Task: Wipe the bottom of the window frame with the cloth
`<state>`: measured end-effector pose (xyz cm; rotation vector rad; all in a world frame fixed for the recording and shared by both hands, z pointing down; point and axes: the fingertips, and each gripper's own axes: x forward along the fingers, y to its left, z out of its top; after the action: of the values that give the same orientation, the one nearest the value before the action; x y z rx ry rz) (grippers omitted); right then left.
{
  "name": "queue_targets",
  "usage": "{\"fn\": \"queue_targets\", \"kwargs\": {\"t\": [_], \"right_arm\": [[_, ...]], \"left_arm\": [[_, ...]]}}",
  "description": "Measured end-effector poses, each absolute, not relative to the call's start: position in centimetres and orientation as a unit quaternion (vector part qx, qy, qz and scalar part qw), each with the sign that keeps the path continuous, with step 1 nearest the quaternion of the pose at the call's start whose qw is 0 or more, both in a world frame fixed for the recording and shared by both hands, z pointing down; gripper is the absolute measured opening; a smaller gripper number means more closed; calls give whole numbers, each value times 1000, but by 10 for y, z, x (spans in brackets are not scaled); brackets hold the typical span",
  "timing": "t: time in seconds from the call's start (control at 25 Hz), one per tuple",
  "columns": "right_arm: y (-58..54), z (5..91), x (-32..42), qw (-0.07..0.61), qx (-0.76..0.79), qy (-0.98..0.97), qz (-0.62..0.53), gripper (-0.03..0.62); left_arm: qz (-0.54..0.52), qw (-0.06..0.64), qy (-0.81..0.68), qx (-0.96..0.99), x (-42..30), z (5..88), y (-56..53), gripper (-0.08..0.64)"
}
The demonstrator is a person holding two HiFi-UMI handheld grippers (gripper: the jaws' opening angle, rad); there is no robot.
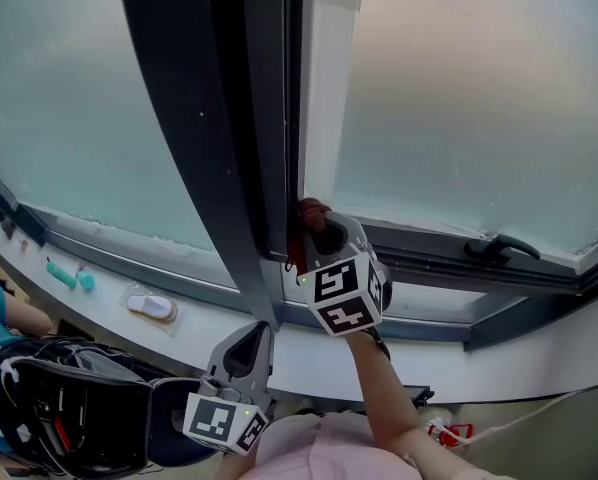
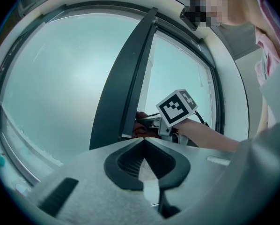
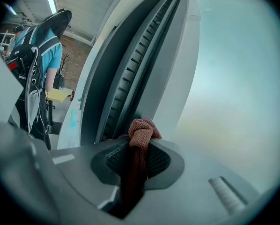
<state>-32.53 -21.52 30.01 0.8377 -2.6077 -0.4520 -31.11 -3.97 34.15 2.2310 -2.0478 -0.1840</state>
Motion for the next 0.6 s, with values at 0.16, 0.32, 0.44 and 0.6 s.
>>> {"fn": "queue_targets", "kwargs": {"t": [0.16, 0.32, 0.44, 0.6], "right_arm": [[-228, 303, -335, 194, 296, -924, -146, 62], [-228, 295, -344, 216, 308, -918, -123, 62], [-230, 296, -337, 218, 311, -918, -117, 63], [-233, 297, -325, 219, 315, -917, -109, 63]], "left_arm": [[-57, 64, -669, 738, -323, 340, -54, 0], [-54, 83, -657, 748, -340, 326, -51, 1], [-53, 83, -656, 749, -338, 326, -52, 0], [-51, 80, -652, 753, -332, 326, -55, 0]]}}
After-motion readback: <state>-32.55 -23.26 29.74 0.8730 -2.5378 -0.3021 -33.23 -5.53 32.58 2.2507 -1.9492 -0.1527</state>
